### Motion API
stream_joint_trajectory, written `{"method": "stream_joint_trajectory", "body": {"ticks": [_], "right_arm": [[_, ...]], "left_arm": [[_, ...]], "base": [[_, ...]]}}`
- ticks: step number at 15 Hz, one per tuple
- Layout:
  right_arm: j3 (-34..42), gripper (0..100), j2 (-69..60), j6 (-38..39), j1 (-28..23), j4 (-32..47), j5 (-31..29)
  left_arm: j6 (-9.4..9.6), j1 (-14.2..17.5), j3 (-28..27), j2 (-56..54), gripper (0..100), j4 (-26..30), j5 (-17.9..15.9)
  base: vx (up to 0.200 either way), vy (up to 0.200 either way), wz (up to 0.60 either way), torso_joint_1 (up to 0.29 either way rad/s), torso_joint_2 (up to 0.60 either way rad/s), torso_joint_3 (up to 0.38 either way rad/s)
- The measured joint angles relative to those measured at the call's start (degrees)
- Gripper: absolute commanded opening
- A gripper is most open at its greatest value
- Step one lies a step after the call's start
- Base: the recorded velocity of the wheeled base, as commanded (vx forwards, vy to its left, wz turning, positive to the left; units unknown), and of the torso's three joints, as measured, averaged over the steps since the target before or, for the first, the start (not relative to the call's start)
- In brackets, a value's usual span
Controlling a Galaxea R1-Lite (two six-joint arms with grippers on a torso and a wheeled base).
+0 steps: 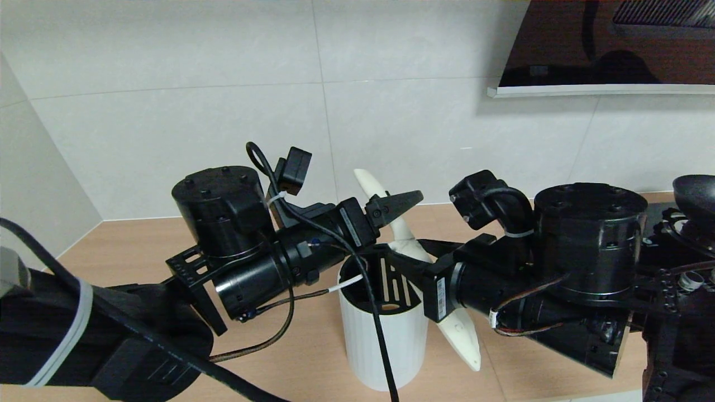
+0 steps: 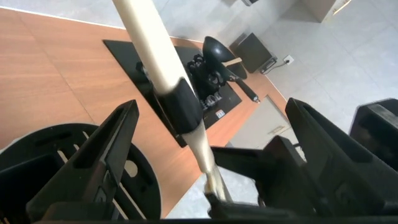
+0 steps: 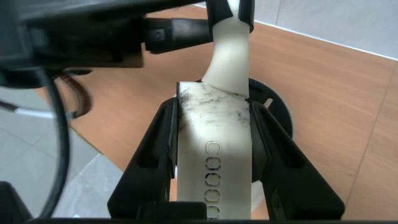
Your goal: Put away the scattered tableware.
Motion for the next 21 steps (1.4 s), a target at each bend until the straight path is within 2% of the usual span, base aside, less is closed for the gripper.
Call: {"method": "stream_joint_trajectory", "body": {"ticks": [16,17,21], "right_arm": [[0.3,0,0.2,0.0,0.4,-0.3,0.0],[0.3,100,0.2,0.0,0.4,-0.3,0.0],[0.3,100,0.1,0.0,0.5,-0.4,0.0]], "left_arm": [[0.0,0.0,0.0,0.7,0,-0.4,0.0],[0.02,0.0,0.0,0.7,0,-0.4,0.0],[0.05,0.0,0.3,0.6,0,-3.0,0.0]], "base": [[0.0,0.0,0.0,0.0,0.0,0.0],[0.0,0.0,0.0,0.0,0.0,0.0],[0.0,0.0,0.0,0.0,0.0,0.0]]}}
